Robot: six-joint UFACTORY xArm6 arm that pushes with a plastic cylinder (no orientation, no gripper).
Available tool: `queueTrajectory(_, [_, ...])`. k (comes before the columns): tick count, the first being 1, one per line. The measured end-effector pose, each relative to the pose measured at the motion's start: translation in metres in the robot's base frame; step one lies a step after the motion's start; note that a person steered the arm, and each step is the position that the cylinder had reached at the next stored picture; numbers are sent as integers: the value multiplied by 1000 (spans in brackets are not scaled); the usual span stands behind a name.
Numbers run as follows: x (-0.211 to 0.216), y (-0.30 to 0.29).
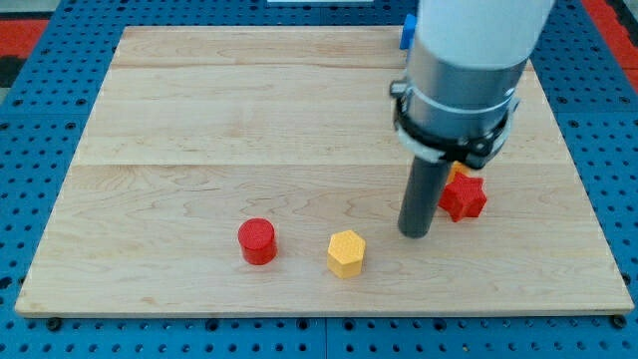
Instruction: Keep the yellow hexagon vertically below the red star
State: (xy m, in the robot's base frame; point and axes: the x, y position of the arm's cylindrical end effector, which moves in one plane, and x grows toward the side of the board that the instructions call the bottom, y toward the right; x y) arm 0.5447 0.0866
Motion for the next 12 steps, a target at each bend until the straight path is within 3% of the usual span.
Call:
queueTrajectory(1, [39, -4])
queueTrajectory(2, [61, -53])
queueTrajectory(3, [54, -119])
queueTrajectory(4, [32, -111])
queueTrajectory(7, [10, -9])
queueTrajectory(9, [-9, -30])
queueTrajectory(12, [11, 28])
